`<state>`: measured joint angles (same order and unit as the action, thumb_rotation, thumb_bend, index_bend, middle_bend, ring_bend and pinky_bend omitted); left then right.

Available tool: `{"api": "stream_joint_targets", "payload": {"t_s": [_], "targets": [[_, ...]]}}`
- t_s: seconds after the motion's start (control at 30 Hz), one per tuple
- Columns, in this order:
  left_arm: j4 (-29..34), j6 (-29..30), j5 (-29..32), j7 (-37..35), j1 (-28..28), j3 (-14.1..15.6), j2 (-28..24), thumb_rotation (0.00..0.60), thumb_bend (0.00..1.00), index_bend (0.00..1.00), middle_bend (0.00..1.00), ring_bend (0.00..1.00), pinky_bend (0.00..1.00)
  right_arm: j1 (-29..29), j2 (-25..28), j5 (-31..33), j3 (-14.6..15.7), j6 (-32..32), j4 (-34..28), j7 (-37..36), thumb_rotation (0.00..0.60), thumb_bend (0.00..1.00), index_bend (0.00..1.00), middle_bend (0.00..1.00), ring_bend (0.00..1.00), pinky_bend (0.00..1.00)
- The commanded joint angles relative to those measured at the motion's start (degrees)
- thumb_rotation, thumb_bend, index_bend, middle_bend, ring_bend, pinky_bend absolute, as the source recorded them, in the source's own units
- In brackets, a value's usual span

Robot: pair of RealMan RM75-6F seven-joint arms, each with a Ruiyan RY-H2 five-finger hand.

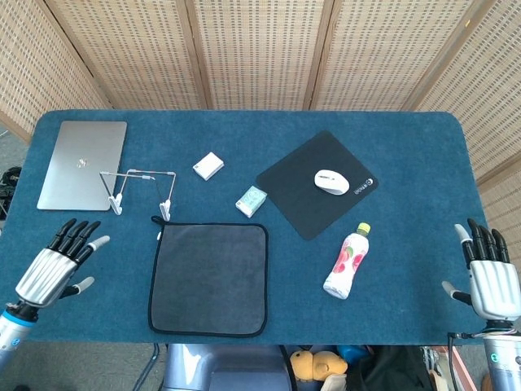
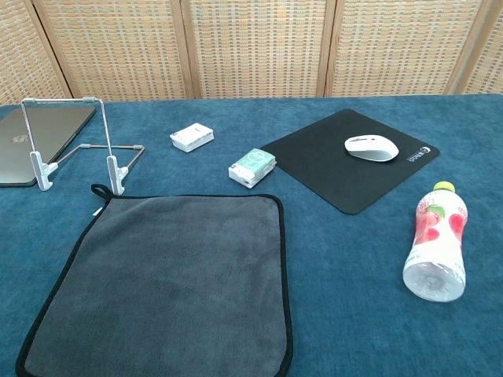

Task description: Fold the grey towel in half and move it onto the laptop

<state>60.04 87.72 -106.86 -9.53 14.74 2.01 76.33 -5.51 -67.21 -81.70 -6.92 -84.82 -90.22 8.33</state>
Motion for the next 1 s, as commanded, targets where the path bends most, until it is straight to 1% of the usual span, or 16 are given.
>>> {"api": "stream_joint_targets", "payload": {"t_s": [0.03, 0.17, 0.27, 0.43, 0.53, 0.73, 1.0], "targets": [[-15.7, 3.3, -7.5, -9.5, 6.0, 3.1, 8.0, 0.6, 0.2, 0.29, 0.0, 0.0, 0.0, -0.5, -0.4, 1.0, -0.5, 1.0, 0.4, 0.4, 0.6, 0.0, 0.0, 0.0, 0.0, 0.0], [-21.6, 2.8, -8.9, -13.6, 8.5, 4.7, 11.0, 0.6, 0.21, 0.29, 0.0, 0.0, 0.0, -1.1, -0.5, 2.3, -0.8, 2.3, 0.7, 0.7, 0.6, 0.0, 0.0, 0.0, 0.0, 0.0], [-26.2, 3.3, -10.1, -14.5, 10.3, 5.8, 13.3, 0.6, 0.23, 0.3, 0.0, 0.0, 0.0, -1.4, -0.7, 3.0, -1.1, 2.7, 0.8, 1.1, 0.6, 0.0, 0.0, 0.0, 0.0, 0.0], [-35.7, 5.7, -11.4, -15.8, 12.9, 7.3, 17.8, 0.6, 0.23, 0.3, 0.0, 0.0, 0.0, -1.6, -0.8, 3.8, -1.5, 2.8, 0.8, 2.0, 0.6, 0.0, 0.0, 0.0, 0.0, 0.0], [-40.6, 6.0, -11.4, -18.4, 13.7, 8.3, 20.4, 0.6, 0.23, 0.32, 0.0, 0.0, 0.0, -1.7, -0.8, 4.3, -1.6, 2.9, 0.9, 2.4, 0.6, 0.0, 0.0, 0.0, 0.0, 0.0], [-47.3, 5.2, -11.9, -20.3, 14.7, 10.9, 23.1, 0.6, 0.23, 0.33, 0.0, 0.0, 0.0, -1.8, -0.9, 5.1, -1.8, 3.2, 1.1, 2.6, 0.6, 0.0, 0.0, 0.0, 0.0, 0.0], [-50.8, 1.9, -10.8, -21.6, 14.9, 13.1, 25.8, 0.6, 0.23, 0.33, 0.0, 0.0, 0.0, -2.2, -1.4, 5.7, -1.7, 4.0, 1.6, 3.2, 0.6, 0.0, 0.0, 0.0, 0.0, 0.0]]}}
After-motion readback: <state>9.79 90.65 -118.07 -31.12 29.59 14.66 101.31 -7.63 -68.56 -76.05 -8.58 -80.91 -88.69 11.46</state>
